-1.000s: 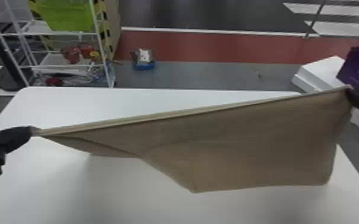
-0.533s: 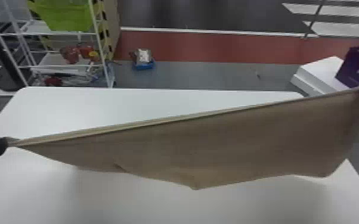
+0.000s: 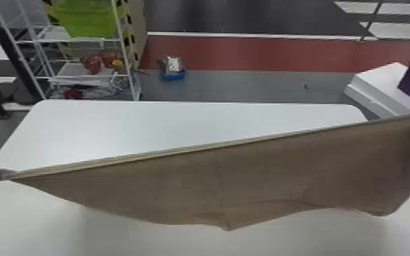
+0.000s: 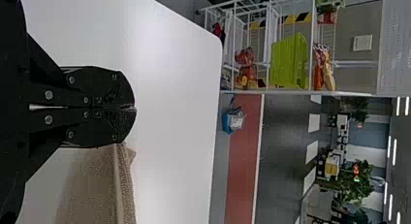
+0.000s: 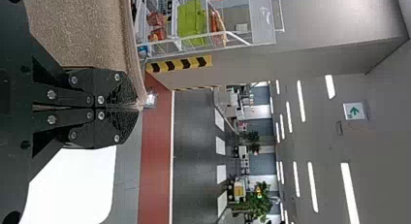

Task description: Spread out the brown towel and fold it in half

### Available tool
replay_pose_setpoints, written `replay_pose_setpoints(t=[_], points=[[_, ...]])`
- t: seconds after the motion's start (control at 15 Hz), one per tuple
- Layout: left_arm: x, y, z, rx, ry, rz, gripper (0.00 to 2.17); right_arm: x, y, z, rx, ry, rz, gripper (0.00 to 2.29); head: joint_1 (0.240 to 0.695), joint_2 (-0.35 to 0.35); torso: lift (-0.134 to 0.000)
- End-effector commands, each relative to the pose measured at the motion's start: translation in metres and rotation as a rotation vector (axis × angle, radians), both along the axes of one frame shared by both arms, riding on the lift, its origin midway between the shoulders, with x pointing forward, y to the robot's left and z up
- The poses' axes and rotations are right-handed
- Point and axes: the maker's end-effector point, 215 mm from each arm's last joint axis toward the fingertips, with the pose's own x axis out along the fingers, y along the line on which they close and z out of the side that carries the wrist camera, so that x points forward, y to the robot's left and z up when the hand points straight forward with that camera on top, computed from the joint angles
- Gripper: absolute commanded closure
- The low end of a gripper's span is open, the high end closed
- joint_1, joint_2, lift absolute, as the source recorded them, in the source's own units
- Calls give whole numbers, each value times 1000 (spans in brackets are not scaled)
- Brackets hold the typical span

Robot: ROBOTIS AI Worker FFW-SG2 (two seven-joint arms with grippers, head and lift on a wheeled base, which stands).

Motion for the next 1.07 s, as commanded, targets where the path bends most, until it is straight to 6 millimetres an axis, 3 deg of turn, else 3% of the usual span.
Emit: replay_pose_setpoints(t=[0.0, 0.2, 0.4, 0.53, 0.73, 0.8, 1.0], points=[[15, -6, 3, -22, -20, -10, 1727, 21, 33, -19, -3, 38, 51, 1538, 695, -22, -123], [47, -5, -15, -73, 4, -3, 1727, 62, 82, -42, -35, 78, 113, 1538, 695, 29, -123], [86, -4, -37, -108, 55, 1, 1727, 112, 106, -55, -47, 101, 127, 1538, 695, 81, -123], [116, -5, -36, -107, 52, 1, 1727, 142, 100, -56, -48, 103, 96, 1541, 695, 103, -123], [161, -13, -9, -88, -14, -15, 1727, 186, 88, -30, -49, 31, 73, 1538, 694, 95, -123], [176, -19, 0, -86, -39, -26, 1727, 200, 83, -22, -38, 19, 66, 1538, 654, 80, -123], [210, -24, 31, -87, -144, -48, 1727, 233, 74, 0, 2, -18, 63, 1538, 596, 57, -123]])
